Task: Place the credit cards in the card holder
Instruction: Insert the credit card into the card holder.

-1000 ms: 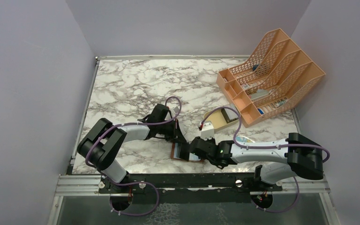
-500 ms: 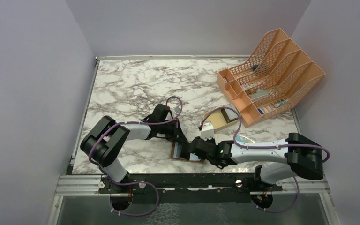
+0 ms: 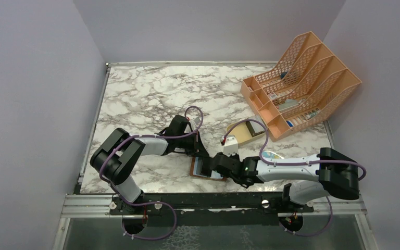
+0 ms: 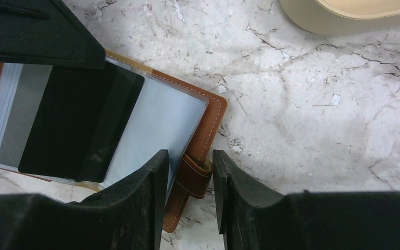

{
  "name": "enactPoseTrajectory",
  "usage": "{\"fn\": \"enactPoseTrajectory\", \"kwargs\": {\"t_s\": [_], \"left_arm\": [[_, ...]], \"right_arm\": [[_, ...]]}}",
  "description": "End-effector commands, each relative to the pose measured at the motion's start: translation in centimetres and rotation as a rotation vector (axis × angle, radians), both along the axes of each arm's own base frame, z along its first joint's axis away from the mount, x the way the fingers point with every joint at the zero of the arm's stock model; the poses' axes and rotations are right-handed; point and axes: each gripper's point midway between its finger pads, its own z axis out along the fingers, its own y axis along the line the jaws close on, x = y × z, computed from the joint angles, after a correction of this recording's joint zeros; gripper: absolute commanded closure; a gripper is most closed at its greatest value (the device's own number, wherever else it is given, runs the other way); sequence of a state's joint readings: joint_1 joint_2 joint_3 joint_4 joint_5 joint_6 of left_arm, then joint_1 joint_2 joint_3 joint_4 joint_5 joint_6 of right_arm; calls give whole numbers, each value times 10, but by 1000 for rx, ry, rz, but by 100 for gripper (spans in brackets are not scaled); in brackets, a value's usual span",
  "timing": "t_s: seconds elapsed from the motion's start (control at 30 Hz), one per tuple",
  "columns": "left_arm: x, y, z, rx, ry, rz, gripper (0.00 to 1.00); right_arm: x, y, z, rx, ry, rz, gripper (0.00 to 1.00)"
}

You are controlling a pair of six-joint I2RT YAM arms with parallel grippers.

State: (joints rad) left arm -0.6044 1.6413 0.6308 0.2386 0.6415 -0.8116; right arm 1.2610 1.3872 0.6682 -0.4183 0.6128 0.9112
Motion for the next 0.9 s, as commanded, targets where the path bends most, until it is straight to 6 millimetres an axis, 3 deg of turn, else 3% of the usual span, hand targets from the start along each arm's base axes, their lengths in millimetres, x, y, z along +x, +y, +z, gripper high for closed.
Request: {"fn": "enactPoseTrajectory", "kwargs": {"t_s": [0.0, 0.53, 0.87], "left_arm": [[0, 1, -8, 13, -40, -16, 100], [-12, 7, -13, 53, -65, -101, 100], [-13, 0, -9, 19, -71, -79, 100]], "right_arm": [[1, 2, -1, 17, 2, -4, 64], [3, 1, 3, 17, -9, -5, 64], [1, 2, 0, 29, 0, -7, 64]]}}
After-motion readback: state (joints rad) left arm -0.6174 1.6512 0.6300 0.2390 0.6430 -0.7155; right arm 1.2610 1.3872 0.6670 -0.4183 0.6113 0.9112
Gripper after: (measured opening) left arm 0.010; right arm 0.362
